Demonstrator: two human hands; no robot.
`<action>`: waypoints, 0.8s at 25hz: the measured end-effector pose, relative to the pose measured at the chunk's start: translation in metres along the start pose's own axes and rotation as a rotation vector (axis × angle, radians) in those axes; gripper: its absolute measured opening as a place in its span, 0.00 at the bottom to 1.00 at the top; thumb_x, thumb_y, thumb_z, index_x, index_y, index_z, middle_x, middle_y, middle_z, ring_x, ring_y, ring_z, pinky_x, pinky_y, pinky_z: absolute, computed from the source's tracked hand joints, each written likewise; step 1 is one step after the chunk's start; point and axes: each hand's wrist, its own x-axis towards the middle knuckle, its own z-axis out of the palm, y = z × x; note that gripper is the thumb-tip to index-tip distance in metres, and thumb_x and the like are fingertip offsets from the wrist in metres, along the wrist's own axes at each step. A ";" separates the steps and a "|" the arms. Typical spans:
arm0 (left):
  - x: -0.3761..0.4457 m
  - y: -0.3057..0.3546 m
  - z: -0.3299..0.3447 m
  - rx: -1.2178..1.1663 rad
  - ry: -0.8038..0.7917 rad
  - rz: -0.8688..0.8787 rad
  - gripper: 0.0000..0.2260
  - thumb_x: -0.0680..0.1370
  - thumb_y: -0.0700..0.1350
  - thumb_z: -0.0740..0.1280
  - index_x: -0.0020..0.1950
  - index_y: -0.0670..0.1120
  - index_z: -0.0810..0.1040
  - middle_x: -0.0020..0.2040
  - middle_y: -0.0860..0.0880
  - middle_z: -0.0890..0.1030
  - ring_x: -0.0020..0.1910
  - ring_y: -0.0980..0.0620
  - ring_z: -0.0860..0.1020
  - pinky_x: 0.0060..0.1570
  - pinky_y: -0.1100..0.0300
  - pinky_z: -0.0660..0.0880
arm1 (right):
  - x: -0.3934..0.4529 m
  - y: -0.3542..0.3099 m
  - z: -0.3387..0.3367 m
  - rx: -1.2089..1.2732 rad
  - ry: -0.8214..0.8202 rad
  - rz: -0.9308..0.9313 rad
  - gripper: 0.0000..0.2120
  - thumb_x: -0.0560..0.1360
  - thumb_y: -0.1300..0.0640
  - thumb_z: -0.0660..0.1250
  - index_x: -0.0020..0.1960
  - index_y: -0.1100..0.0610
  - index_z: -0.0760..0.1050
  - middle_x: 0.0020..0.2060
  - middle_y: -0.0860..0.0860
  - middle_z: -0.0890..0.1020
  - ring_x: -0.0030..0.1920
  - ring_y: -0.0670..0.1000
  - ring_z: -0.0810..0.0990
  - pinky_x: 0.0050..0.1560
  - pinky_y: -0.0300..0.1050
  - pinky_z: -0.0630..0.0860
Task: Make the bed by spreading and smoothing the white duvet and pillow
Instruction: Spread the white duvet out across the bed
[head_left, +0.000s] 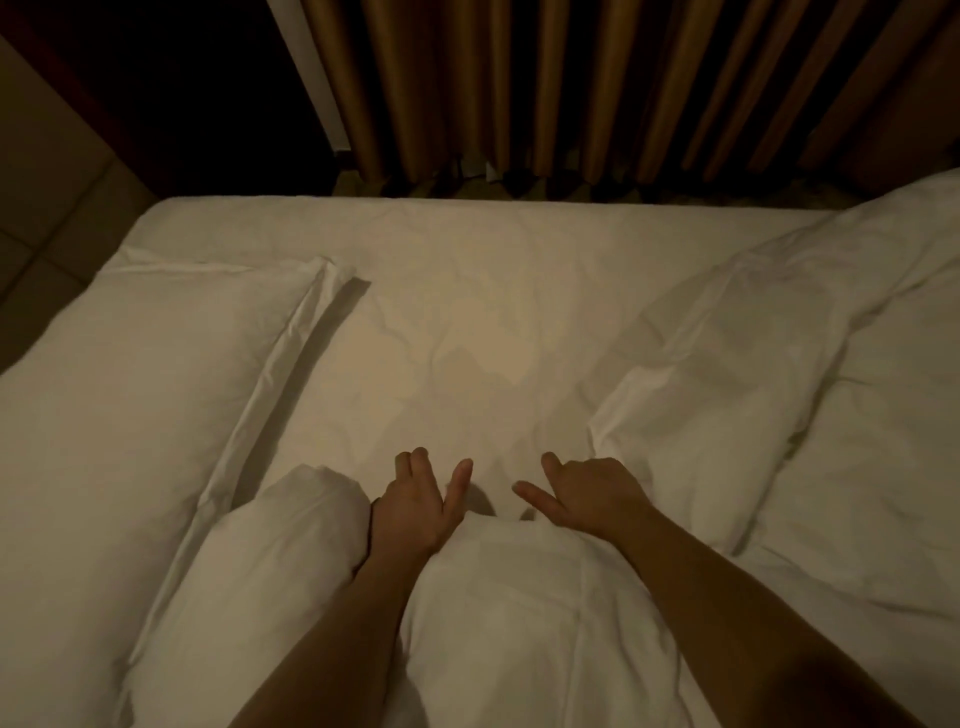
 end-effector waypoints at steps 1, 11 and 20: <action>-0.006 0.000 -0.004 0.015 -0.007 -0.004 0.53 0.65 0.78 0.37 0.73 0.41 0.66 0.70 0.43 0.70 0.58 0.40 0.79 0.52 0.45 0.77 | -0.005 -0.003 -0.004 0.004 0.022 -0.005 0.40 0.77 0.28 0.39 0.71 0.58 0.65 0.52 0.57 0.84 0.52 0.58 0.83 0.49 0.51 0.73; -0.018 0.025 -0.103 0.210 -0.140 0.085 0.31 0.80 0.66 0.49 0.78 0.52 0.62 0.70 0.44 0.71 0.63 0.39 0.74 0.54 0.46 0.72 | -0.079 -0.040 -0.172 -0.026 0.387 -0.055 0.34 0.78 0.28 0.43 0.61 0.56 0.66 0.45 0.56 0.83 0.48 0.59 0.82 0.49 0.52 0.73; -0.001 0.093 -0.172 -0.218 0.022 0.119 0.28 0.84 0.63 0.42 0.73 0.55 0.73 0.72 0.49 0.75 0.73 0.46 0.69 0.75 0.41 0.50 | -0.170 -0.003 -0.287 0.095 0.908 -0.043 0.40 0.68 0.20 0.31 0.45 0.50 0.65 0.28 0.47 0.75 0.29 0.50 0.74 0.38 0.46 0.72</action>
